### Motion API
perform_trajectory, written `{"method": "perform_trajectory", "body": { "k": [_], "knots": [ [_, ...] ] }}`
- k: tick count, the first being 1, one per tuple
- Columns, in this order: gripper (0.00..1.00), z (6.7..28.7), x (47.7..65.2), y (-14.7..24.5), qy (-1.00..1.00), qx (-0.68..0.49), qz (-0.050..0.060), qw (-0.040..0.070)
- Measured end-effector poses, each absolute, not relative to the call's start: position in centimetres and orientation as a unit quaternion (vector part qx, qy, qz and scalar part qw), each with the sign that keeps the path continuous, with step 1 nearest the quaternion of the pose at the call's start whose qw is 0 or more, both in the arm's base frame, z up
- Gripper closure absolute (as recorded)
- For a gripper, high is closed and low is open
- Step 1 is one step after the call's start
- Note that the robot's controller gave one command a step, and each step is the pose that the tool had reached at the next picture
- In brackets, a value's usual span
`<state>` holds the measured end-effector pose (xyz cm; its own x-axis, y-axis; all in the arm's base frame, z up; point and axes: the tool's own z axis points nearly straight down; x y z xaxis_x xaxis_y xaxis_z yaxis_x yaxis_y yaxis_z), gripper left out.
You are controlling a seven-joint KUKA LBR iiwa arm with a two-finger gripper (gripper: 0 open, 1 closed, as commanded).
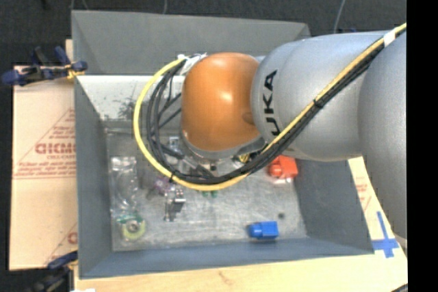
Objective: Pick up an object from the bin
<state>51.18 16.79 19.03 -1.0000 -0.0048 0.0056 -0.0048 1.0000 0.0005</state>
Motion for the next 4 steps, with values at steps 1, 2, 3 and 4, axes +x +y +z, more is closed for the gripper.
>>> {"method": "perform_trajectory", "body": {
  "k": [1,2,3,4],
  "knots": [
    [0.00,8.2,57.9,19.9,-0.998,-0.063,0.000,-0.004],
    [0.00,10.1,58.8,19.0,-0.986,-0.167,-0.001,-0.001],
    [0.00,10.2,57.6,19.2,-0.977,-0.211,0.001,0.000],
    [0.00,8.1,58.4,18.3,-0.966,-0.258,0.004,0.004]
  ]
}}
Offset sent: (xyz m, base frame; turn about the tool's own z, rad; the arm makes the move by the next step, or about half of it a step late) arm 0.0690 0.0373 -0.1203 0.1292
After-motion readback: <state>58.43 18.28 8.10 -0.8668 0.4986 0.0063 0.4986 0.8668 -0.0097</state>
